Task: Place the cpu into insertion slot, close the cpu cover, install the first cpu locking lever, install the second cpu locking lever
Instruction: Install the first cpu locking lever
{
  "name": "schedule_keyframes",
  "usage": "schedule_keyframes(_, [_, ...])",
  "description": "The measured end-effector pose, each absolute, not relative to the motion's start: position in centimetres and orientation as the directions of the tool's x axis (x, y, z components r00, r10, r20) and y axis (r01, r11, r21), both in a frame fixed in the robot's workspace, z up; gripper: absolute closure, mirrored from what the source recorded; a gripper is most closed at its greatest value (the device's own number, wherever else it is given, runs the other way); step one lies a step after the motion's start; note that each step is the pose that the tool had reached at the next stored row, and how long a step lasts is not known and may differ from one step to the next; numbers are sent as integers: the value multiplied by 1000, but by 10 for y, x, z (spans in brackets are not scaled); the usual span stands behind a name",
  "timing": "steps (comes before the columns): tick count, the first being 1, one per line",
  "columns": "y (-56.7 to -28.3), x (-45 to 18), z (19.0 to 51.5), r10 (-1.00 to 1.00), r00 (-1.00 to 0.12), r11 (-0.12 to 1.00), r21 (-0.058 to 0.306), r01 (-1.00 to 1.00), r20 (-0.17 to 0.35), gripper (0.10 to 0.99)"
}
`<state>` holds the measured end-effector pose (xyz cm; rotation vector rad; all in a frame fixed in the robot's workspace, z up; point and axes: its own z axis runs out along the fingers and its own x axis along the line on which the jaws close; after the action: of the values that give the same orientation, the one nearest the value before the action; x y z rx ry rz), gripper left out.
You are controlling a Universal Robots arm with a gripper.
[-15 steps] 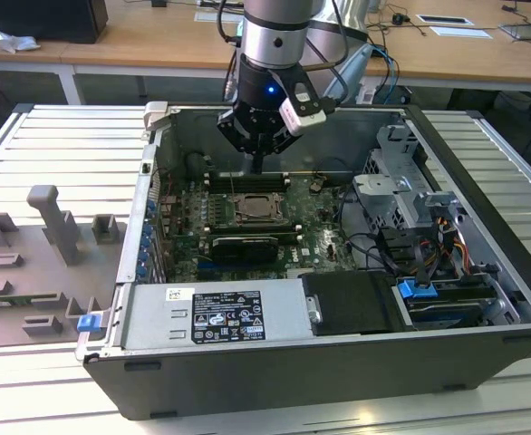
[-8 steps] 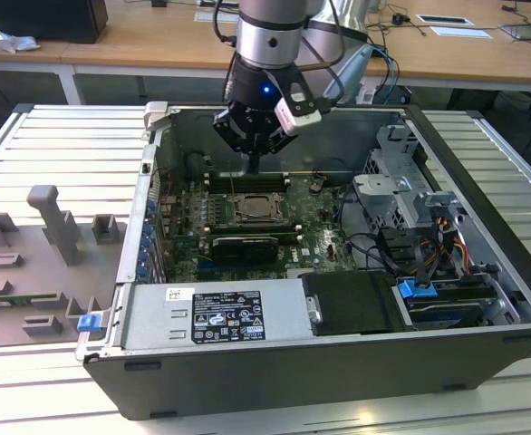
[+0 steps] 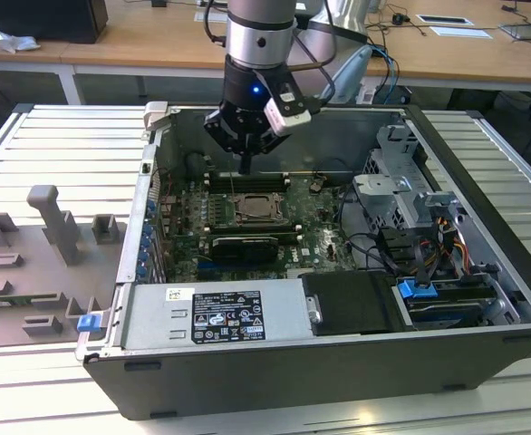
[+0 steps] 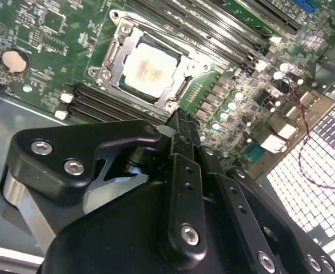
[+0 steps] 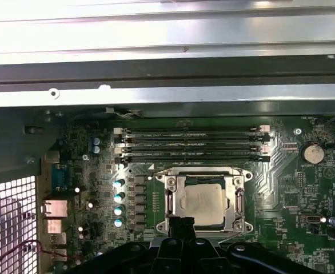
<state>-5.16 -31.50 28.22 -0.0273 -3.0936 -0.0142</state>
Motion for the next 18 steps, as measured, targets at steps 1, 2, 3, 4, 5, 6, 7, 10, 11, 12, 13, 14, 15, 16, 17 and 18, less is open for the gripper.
schedule_keyframes(1, [-315, -53, 282, 17, -999, 1000, 9, 18, 48, 980])
schedule_keyframes(2, [-315, -56, 282, 17, -999, 1000, 9, 18, 47, 980])
schedule_keyframes(3, [-315, -62, 280, 17, -999, 1000, 9, 17, 46, 980])
schedule_keyframes(4, [-315, -64, 279, 15, -999, 1000, 10, 16, 46, 980])
schedule_keyframes(5, [-315, -65, 278, 11, -999, 1000, 11, 12, 46, 980])
schedule_keyframes(6, [-315, -66, 277, 3, -999, 1000, 14, 3, 46, 980])
schedule_keyframes(7, [-315, -66, 277, -1, -999, 1000, 17, 0, 45, 980])
schedule_keyframes(10, [-315, -67, 277, -13, -999, 999, 38, -12, 31, 980])
schedule_keyframes(11, [-315, -68, 276, -19, -1000, 999, 38, -18, 18, 980])
schedule_keyframes(12, [-315, -68, 276, -26, -1000, 999, 38, -25, 9, 980])
schedule_keyframes(13, [-315, -68, 275, -32, -999, 999, 40, -32, 6, 980])
schedule_keyframes(14, [-315, -68, 275, -37, -999, 998, 43, -37, 5, 980])
schedule_keyframes(15, [-315, -68, 275, -43, -999, 998, 46, -43, 1, 980])
schedule_keyframes(16, [-315, -68, 274, -46, -999, 998, 47, -46, -3, 980])
schedule_keyframes(17, [-315, -69, 274, -50, -999, 998, 46, -50, -8, 980])
schedule_keyframes(18, [-315, -69, 274, -54, -998, 997, 46, -54, -12, 980])
